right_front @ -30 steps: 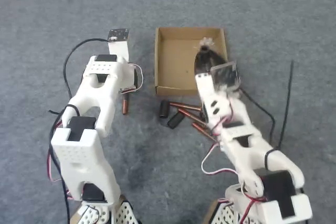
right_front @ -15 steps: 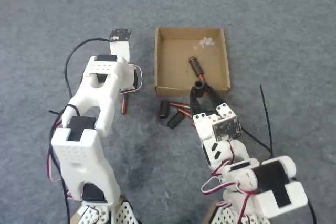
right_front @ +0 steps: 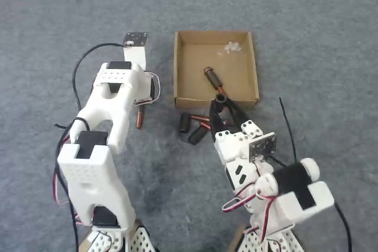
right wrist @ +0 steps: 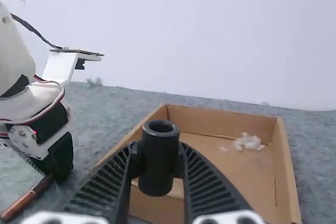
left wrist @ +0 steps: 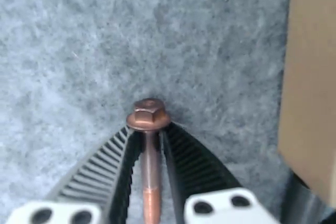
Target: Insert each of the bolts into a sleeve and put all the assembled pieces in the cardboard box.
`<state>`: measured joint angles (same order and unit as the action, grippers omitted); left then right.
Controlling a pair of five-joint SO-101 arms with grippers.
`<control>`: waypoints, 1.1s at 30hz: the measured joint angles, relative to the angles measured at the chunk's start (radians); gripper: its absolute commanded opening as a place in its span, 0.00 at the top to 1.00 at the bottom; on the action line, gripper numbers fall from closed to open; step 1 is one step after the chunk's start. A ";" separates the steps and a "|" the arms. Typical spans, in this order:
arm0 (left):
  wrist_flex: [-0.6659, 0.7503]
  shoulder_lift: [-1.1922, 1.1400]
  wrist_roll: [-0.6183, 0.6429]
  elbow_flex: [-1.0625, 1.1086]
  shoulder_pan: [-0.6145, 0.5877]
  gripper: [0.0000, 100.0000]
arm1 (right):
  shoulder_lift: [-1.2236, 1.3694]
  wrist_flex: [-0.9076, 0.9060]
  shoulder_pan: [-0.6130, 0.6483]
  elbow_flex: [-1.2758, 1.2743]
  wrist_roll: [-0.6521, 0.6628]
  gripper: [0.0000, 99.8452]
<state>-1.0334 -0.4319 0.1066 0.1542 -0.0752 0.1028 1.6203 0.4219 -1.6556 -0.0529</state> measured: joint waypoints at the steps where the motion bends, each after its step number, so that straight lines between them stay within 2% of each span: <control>1: 0.000 0.000 0.000 0.000 0.000 0.99 | 0.011 0.012 0.003 0.000 0.000 0.99; 6: 0.000 0.000 0.000 0.000 0.000 0.99 | 0.060 0.032 0.101 0.020 0.000 0.99; 10: 0.000 0.000 0.000 0.000 0.000 0.99 | 0.133 0.026 0.103 0.098 0.000 0.99; 20: 0.018 0.000 0.000 0.002 0.000 0.99 | 0.262 0.069 0.114 0.115 0.000 0.99; 29: 0.032 0.005 0.000 0.011 0.000 0.99 | 0.282 0.069 0.114 0.117 -0.002 0.99; 33: 0.089 0.084 -0.048 0.109 -0.002 0.99 | 0.282 0.069 0.114 0.115 -0.002 0.99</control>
<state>-0.9444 -0.3475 0.0591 0.2631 -0.0767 0.3851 1.6893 0.5355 -1.5405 -0.0545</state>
